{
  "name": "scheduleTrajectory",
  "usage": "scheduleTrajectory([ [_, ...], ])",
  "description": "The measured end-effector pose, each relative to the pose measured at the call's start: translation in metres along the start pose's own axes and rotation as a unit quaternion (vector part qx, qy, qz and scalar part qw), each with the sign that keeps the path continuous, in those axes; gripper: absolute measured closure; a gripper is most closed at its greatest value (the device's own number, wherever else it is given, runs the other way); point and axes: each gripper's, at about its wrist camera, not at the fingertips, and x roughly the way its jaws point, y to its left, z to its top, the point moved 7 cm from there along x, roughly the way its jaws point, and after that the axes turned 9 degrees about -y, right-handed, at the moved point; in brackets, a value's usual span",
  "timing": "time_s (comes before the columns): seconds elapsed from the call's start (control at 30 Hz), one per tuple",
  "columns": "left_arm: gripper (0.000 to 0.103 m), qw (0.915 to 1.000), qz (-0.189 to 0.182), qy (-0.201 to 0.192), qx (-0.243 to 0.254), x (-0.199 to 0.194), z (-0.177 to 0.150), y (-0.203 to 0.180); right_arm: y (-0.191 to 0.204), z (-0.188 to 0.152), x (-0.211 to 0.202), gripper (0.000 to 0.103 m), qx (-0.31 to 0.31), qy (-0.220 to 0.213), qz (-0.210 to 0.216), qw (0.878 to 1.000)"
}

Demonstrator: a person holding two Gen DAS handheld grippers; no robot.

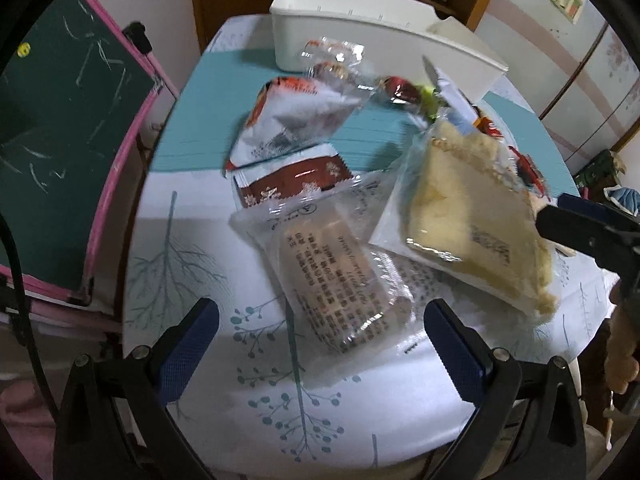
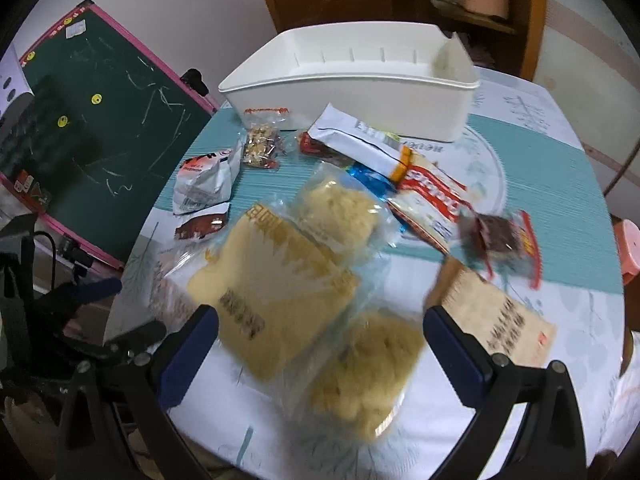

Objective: Organize snacks
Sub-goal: 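Grasp the clear printed biscuit pack with the left tool while the right tool grasps the yellow cake bag, then carry both packs into the white bin and open both tools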

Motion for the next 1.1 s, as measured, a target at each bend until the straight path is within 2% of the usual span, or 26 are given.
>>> scheduleTrajectory([
  [0.13,0.001,0.9995,-0.018,0.017,-0.020,0.012,-0.002,0.004,0.004,0.002,0.025,0.001,-0.007,0.013,0.018,1.000],
  [0.23,0.001,0.9988,-0.031,0.024,-0.028,0.019,-0.001,0.003,0.005,-0.004,0.044,0.009,-0.014,0.036,0.025,0.999],
  [0.43,0.001,0.9968,-0.057,0.052,-0.019,0.036,-0.001,-0.012,0.005,-0.002,0.052,0.010,-0.017,0.023,0.051,0.998],
  [0.47,0.001,0.9960,-0.063,0.061,-0.020,0.040,-0.002,-0.016,0.004,-0.001,0.052,0.014,-0.015,0.022,0.054,0.998],
  [0.53,0.000,0.9973,-0.047,0.057,-0.009,0.042,-0.002,-0.020,0.003,0.000,0.051,0.030,-0.009,0.019,0.066,0.998],
  [0.57,0.000,0.9976,-0.041,0.056,-0.002,0.043,-0.002,-0.023,0.002,0.001,0.050,0.045,-0.004,0.020,0.070,0.997],
  [0.6,0.001,0.9978,-0.038,0.054,0.001,0.042,-0.002,-0.025,0.000,0.001,0.049,0.070,0.003,0.024,0.074,0.997],
  [0.63,0.002,0.9980,-0.035,0.052,0.006,0.042,-0.001,-0.027,-0.001,0.001,0.048,0.086,0.008,0.025,0.076,0.997],
  [0.67,0.007,0.9984,-0.028,0.048,0.013,0.041,-0.001,-0.029,-0.001,0.001,0.047,0.096,0.012,0.028,0.081,0.996],
  [0.7,0.014,0.9987,-0.017,0.042,0.023,0.038,0.000,-0.031,0.000,0.000,0.044,0.097,0.011,0.026,0.077,0.997],
  [0.8,0.026,0.9981,0.002,0.030,0.054,0.029,0.000,-0.039,0.004,-0.002,0.036,0.099,-0.010,0.015,0.055,0.998],
  [0.97,0.031,0.9968,0.025,0.016,0.074,0.016,-0.004,-0.054,0.004,-0.001,0.018,0.102,-0.011,-0.007,0.046,0.999],
  [1.1,0.032,0.9976,0.026,-0.006,0.064,-0.004,-0.001,-0.056,0.003,0.015,-0.012,0.102,-0.022,-0.050,0.030,0.998],
])
